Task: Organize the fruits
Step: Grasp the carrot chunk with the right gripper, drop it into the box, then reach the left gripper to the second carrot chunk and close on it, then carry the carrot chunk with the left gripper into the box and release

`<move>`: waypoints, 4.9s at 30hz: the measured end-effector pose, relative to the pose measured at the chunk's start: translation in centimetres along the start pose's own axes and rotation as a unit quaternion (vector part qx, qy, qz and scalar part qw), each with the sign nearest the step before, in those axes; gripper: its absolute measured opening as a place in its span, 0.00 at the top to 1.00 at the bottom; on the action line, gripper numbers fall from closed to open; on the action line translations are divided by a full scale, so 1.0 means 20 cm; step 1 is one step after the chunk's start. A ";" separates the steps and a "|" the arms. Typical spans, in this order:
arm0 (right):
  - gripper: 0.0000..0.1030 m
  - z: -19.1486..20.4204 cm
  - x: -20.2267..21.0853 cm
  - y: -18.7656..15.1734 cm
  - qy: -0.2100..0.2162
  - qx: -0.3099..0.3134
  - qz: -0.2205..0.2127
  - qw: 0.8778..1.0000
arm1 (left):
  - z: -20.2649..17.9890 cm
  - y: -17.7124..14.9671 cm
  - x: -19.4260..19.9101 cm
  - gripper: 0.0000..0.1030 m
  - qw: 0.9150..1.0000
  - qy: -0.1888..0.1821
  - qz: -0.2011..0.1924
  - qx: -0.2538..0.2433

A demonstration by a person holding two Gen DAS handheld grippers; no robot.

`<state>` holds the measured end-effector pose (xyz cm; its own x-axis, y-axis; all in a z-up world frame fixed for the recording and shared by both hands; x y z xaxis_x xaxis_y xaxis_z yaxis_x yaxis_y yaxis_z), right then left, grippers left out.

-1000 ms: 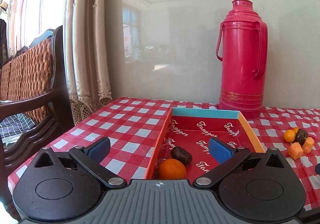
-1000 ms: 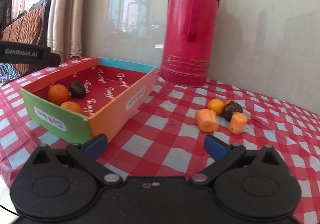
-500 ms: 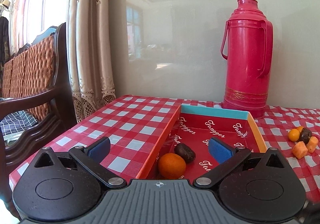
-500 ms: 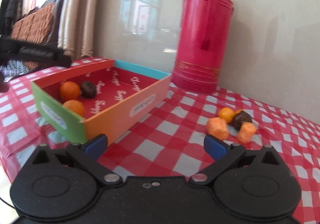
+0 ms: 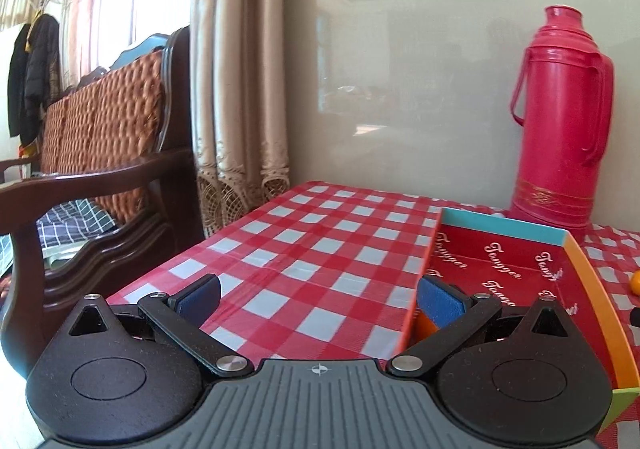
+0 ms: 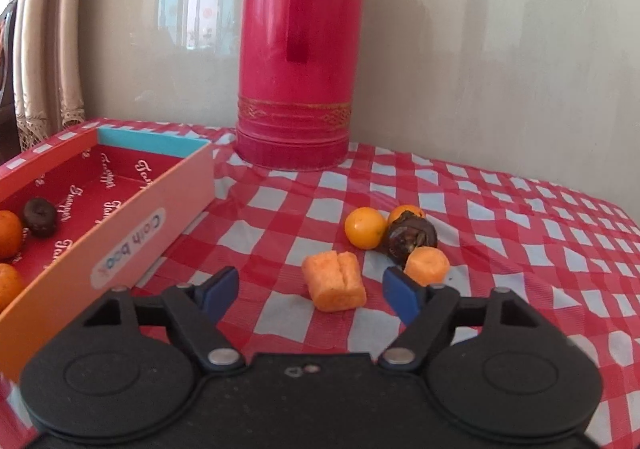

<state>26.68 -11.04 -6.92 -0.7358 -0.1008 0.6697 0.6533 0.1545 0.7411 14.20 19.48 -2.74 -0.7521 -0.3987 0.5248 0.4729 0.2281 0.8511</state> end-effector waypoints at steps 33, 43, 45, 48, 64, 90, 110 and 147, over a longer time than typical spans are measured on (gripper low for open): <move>0.73 0.60 0.32 0.09 0.126 0.054 -0.085 0.987 | 0.30 -0.05 0.01 0.00 0.999 0.029 0.025 -0.004; 0.06 0.40 0.47 0.08 0.111 -0.006 -0.170 0.979 | 0.26 -0.04 0.03 0.00 1.000 0.019 0.022 -0.008; 0.06 0.31 0.47 0.07 0.102 -0.028 -0.169 0.980 | 0.24 -0.04 0.04 0.00 1.000 0.016 0.021 -0.007; 0.06 0.16 0.47 0.05 0.088 -0.058 -0.166 0.980 | 0.21 -0.04 0.05 0.00 1.000 0.009 0.019 -0.005; 0.06 -0.44 0.58 -0.11 0.011 -0.117 -0.168 0.979 | -0.23 -0.02 0.18 0.00 0.997 -0.071 0.005 -0.029; 0.06 -1.15 0.57 -0.34 -0.129 -0.176 -0.131 0.967 | -1.61 -0.21 0.27 0.00 0.957 -0.224 0.020 -0.185; 0.06 -1.43 0.54 -0.49 -0.152 -0.194 -0.108 0.963 | -2.00 -0.28 0.05 0.36 0.944 -0.227 0.089 -0.223; 0.06 -0.93 0.48 -0.29 -0.077 -0.154 -0.106 0.979 | -1.30 0.03 0.29 0.71 0.960 -0.201 0.022 -0.194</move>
<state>19.14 -31.14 -3.93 -0.8635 0.0541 0.5014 0.4881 -0.1602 0.8580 22.00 -5.82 0.32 -0.8065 -0.0039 0.5913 0.5857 -0.1423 0.7979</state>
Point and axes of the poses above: each gripper's, at about its wrist camera, not at the fingertips, and x roughly against the way its jaws point, z to its left, y to its top, the point moved 6 cm from there along -x, roughly the way its jaws point, and after that the axes turned 10 degrees about z, right-handed, at the moved point
